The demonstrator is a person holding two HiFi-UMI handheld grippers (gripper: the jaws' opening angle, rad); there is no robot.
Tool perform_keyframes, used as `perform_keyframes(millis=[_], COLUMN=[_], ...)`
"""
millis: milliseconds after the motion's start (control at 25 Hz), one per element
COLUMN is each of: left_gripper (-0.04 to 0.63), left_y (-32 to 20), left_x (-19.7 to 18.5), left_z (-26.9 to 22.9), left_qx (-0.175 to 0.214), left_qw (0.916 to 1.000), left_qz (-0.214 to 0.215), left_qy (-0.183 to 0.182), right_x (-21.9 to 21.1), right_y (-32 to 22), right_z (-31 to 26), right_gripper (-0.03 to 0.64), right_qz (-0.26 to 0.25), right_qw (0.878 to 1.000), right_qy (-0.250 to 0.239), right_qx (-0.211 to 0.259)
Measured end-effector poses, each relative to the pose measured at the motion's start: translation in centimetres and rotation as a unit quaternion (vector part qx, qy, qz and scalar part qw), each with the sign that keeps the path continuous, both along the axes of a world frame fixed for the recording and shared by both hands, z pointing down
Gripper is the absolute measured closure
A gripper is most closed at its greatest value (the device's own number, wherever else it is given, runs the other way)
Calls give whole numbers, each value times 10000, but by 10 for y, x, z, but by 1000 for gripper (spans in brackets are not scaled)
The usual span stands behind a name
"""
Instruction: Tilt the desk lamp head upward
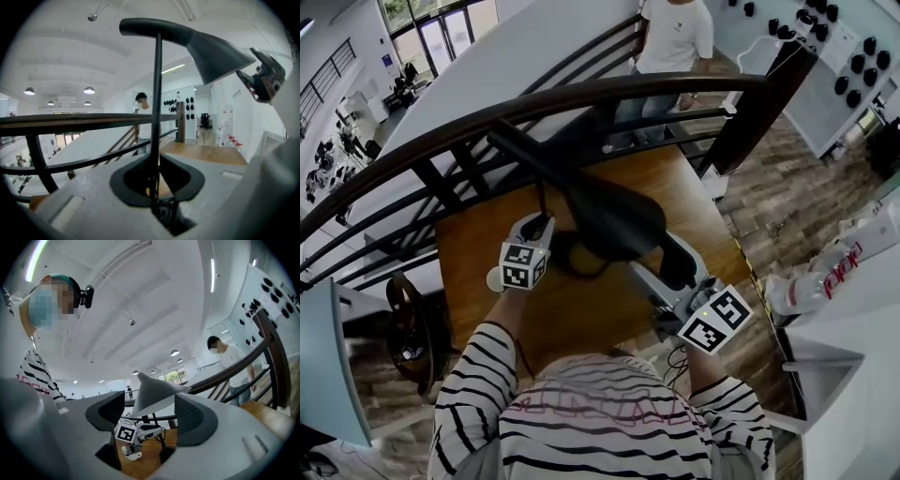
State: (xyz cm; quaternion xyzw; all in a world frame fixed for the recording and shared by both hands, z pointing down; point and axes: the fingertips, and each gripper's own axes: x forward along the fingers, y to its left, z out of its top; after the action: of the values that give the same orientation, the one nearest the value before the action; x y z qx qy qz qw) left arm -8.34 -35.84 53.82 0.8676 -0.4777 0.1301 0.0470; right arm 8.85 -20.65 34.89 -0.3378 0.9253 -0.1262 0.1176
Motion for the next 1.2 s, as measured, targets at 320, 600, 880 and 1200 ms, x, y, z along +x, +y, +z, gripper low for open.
perform_keyframes(millis=[320, 600, 880, 1200], left_gripper=[538, 538, 538, 540], left_y=[1, 2, 2, 1], left_x=[-1, 0, -2, -3], left_z=[0, -1, 0, 2], left_qx=[-33, -67, -65, -64], left_qw=[10000, 10000, 9999, 9999], left_qz=[46, 41, 58, 26], left_qy=[-19, -57, -94, -100], right_x=[2, 5, 1, -2], right_y=[4, 7, 7, 4], right_z=[-32, -59, -85, -107], right_gripper=[290, 284, 284, 284], right_qz=[129, 132, 90, 7], right_qw=[9994, 9988, 9979, 9967], right_qy=[204, 236, 263, 478], right_qx=[234, 413, 590, 661])
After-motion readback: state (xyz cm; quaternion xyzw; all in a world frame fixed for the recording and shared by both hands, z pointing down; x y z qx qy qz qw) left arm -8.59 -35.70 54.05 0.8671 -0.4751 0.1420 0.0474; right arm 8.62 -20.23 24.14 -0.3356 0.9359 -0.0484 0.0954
